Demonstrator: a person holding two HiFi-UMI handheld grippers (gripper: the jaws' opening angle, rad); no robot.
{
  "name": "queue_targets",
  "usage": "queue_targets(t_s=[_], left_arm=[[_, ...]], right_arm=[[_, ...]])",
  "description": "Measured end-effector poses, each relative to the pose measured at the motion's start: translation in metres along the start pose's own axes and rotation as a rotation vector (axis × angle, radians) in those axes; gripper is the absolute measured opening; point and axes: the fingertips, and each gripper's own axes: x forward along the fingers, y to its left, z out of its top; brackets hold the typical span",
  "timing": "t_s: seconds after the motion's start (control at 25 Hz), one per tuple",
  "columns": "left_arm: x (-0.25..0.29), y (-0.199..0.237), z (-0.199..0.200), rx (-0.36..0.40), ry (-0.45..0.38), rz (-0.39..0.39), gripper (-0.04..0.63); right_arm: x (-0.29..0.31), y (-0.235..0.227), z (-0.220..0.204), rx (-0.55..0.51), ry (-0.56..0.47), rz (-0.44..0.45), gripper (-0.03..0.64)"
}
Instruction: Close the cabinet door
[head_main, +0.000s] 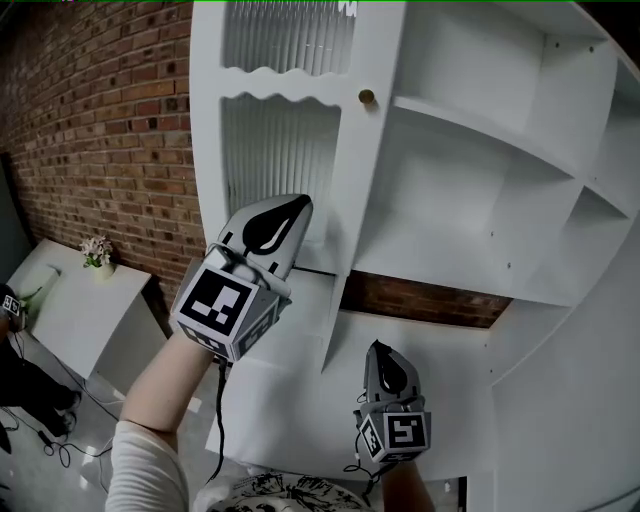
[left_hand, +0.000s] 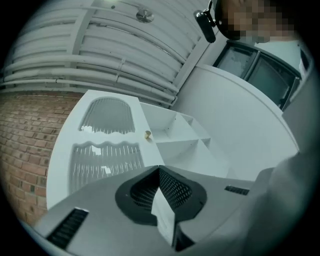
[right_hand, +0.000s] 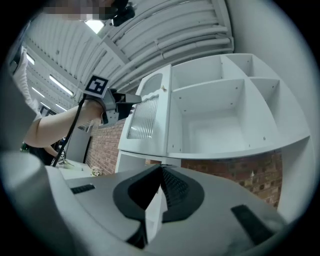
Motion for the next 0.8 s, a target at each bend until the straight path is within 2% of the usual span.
queue_targets(t_s=[0.16,0.36,0.44,0.56,0.8], left_arm=[[-0.043,-0.011,-0.025,-0.04,-0.012,-0.006,0.006],[-0.093,-0.034,-0.082,-0.036,0.115,-0.041,0.006],[-0.114,-0.042,-0.109,-0.076,0.17,-0.047,0.006],[-0.144,-0.045,-0.144,-0.163,0.227,-0.016,0.006],[-0.191,-0.05,-0.186,-0.235,0.304,0.013,0.006]], right_arm=[[-0.004,0.026,0.005,0.024,-0.035,0.041,0.005],[-0.004,0.054,0.0,0.004,-0.012,0.063,0.005],[-0.005,0.064,-0.002,0.003,-0.015,0.068,0.004],[-0.004,0.079,-0.006,0.004,-0.011,0.077,0.003],[-0.004,0.102,-0.022,0.022,0.024,0.08,0.003]])
